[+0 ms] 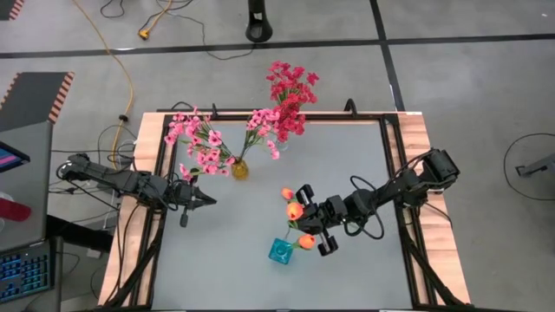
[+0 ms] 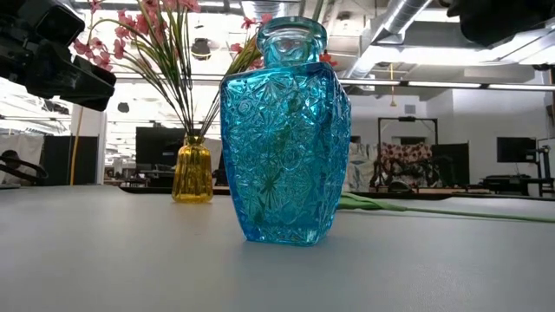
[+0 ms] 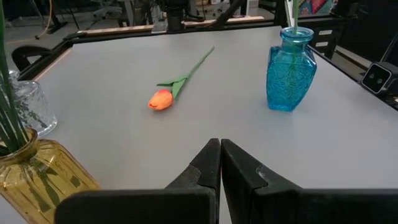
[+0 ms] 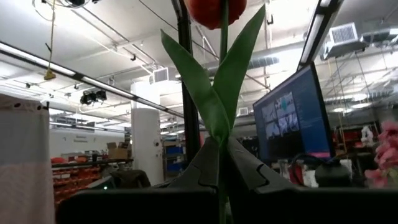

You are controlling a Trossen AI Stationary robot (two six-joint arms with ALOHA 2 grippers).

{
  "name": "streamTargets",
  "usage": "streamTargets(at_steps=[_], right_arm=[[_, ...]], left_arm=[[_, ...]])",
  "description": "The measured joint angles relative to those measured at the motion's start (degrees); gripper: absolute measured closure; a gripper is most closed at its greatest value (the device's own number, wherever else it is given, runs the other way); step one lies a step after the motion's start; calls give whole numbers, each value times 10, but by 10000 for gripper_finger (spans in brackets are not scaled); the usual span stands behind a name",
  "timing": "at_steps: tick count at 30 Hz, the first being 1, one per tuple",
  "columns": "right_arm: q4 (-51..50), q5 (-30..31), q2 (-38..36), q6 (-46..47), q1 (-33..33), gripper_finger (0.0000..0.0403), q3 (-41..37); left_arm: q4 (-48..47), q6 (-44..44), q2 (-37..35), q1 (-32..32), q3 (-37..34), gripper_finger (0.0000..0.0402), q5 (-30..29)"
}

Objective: Sort flowers into vase by color
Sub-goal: Put the bottom orange tulip into the blue vase

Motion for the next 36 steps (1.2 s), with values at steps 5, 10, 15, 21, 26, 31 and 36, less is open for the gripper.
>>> streamTargets(at_steps=[5,10,15,21,26,31,36], right_arm=[[-21,0,0,24,-1,369,0],[-38,0,0,24,-1,369,0],[-49,0,0,24,-1,368,0],[-66,0,0,23,-1,360,0],[-81,2,0,22,-5,358,0],[-89,2,0,22,-5,357,0],[-88,2,0,22,-5,338,0]], left_arm=[[0,0,0,0,0,401,0],[0,0,0,0,0,401,0],[0,0,0,0,0,401,0],[0,-4,0,0,0,401,0],[0,-4,0,0,0,401,0],[0,-4,0,0,0,401,0],[0,-4,0,0,0,401,0]])
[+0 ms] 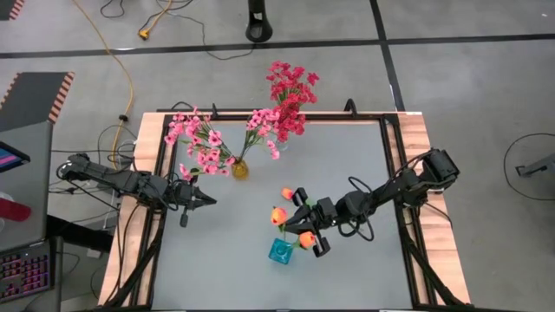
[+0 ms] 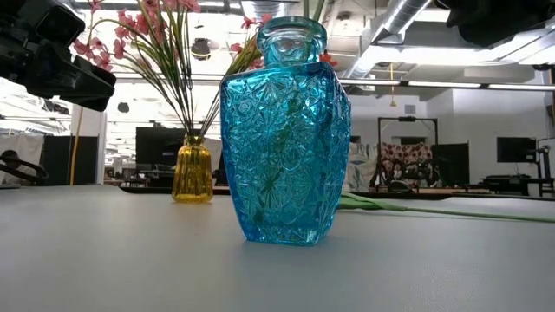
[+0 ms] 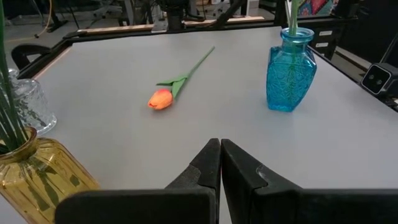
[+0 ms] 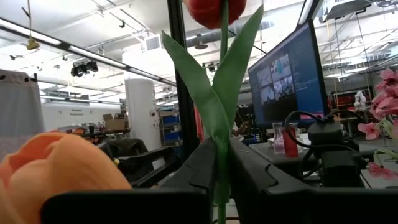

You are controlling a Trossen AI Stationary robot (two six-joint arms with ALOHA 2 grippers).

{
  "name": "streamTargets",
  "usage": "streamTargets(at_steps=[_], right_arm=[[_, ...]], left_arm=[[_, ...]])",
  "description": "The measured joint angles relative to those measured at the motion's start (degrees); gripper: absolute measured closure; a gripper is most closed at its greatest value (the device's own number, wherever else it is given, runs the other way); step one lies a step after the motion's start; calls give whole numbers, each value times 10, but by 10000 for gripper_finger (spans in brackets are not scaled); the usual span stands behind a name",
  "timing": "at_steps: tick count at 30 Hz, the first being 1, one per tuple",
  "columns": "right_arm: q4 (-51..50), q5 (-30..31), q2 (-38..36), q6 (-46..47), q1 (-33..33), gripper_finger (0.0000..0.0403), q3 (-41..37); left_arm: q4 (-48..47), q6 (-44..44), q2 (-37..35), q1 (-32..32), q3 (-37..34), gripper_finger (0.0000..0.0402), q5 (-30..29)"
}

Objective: Sort flowers into vase by color
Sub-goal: Put the bottom orange tulip into the blue vase

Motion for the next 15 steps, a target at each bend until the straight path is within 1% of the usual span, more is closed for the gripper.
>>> streamTargets(at_steps=[4,7,12,15], right_arm=[[-6,0,0,-1,0,296,0],[-53,0,-8,-23,0,253,0],[-204,1,-55,-33,-5,182,0],[-326,1,-98,-36,-13,154,0]], left_arm=[[0,0,0,0,0,401,0],[0,0,0,0,0,401,0],[0,-1,0,0,0,401,0],[0,-1,0,0,0,401,0]])
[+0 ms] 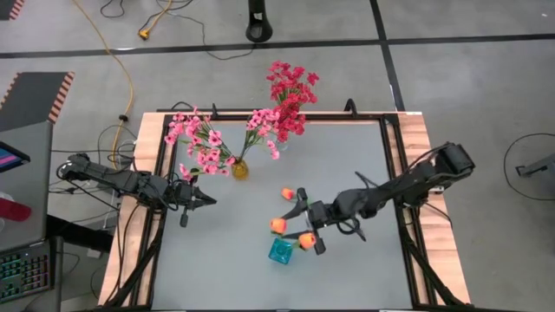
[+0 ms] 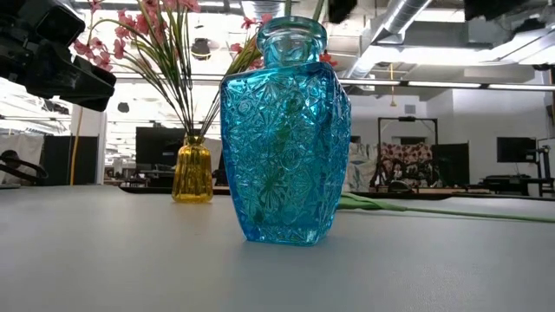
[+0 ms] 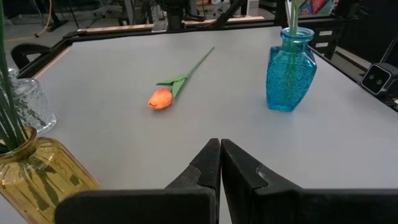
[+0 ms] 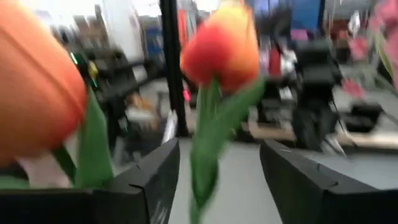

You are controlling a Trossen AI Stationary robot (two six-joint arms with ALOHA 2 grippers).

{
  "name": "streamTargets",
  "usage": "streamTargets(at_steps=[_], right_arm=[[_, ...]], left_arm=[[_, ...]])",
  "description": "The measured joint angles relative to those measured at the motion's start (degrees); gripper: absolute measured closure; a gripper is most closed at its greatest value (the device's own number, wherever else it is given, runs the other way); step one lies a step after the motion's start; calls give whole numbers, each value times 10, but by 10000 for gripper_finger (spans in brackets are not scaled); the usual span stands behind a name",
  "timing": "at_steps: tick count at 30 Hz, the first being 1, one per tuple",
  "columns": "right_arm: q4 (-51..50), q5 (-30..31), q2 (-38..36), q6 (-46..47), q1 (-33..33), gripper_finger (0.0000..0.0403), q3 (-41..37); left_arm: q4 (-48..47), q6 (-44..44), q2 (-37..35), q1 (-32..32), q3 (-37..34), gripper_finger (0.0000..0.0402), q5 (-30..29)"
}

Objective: Sort flowers into vase by color
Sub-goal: Put the bottom orange tulip into the blue vase, then put the orange tulip into the blue vase

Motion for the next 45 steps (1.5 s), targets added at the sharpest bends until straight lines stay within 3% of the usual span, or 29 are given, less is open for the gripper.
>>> streamTargets(at_steps=[8,17,23,32,45], right_arm=[[-297,8,-115,-4,-25,143,0],[-515,157,-139,50,-51,143,0],[-548,165,-72,135,-79,143,0],[-547,166,33,136,-114,143,0],[-546,105,72,142,-122,143,0]], left_arm=[[0,0,0,0,0,401,0],[0,0,0,0,0,401,0],[0,0,0,0,0,401,0],[0,-2,0,0,0,401,0],[0,-5,0,0,0,401,0]])
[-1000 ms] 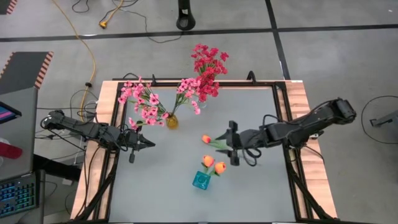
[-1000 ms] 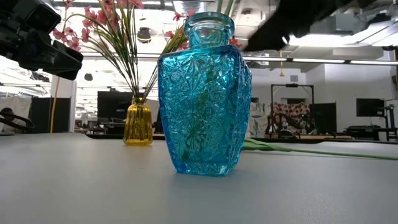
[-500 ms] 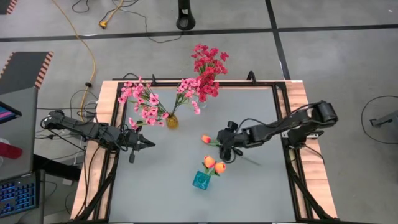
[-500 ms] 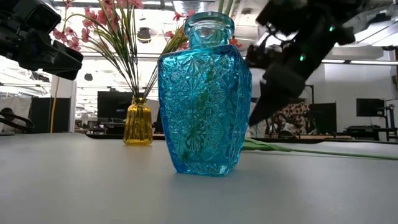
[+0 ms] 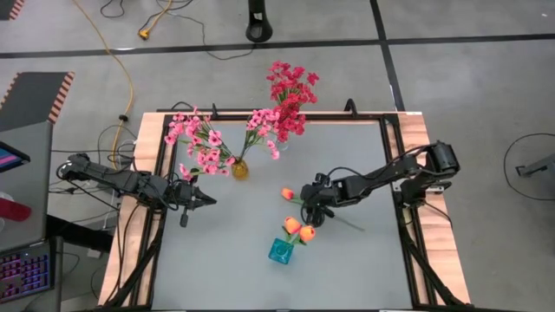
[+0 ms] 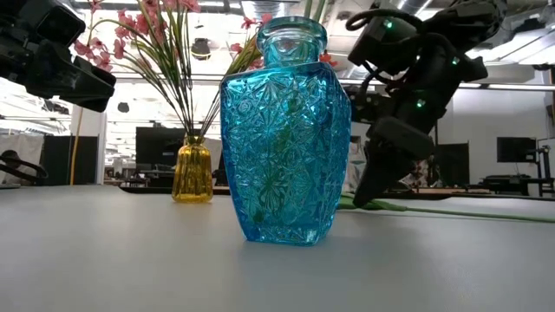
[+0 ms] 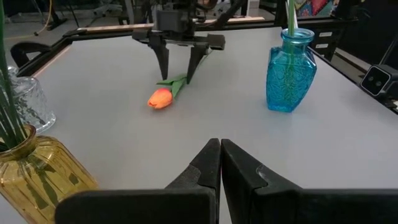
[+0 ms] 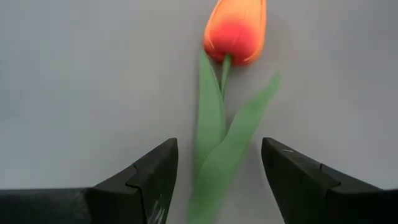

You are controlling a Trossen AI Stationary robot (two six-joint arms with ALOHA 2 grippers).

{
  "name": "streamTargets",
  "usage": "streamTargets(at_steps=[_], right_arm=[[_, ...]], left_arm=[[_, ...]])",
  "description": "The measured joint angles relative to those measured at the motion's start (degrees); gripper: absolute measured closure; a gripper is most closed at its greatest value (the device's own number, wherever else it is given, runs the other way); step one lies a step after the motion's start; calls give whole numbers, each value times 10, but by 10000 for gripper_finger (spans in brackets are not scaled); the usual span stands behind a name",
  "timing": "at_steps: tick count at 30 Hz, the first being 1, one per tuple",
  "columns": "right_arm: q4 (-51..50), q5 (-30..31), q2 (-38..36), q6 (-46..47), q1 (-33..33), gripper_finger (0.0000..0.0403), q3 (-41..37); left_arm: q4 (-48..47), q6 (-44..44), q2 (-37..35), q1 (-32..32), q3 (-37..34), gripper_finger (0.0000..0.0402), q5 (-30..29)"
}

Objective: Sort flowers into vase by color
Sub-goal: Put the orange tulip into the blue vase

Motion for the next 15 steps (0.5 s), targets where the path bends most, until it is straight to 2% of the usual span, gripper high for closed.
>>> streamTargets(at_steps=[4,10,15], right_arm=[[-1,-1,0,16,-4,146,0],[-24,-8,0,30,-10,174,0],[-39,-38,6,56,-19,198,2]], left_arm=[[0,0,0,0,0,401,0],[0,0,0,0,0,401,0],[0,0,0,0,0,401,0]])
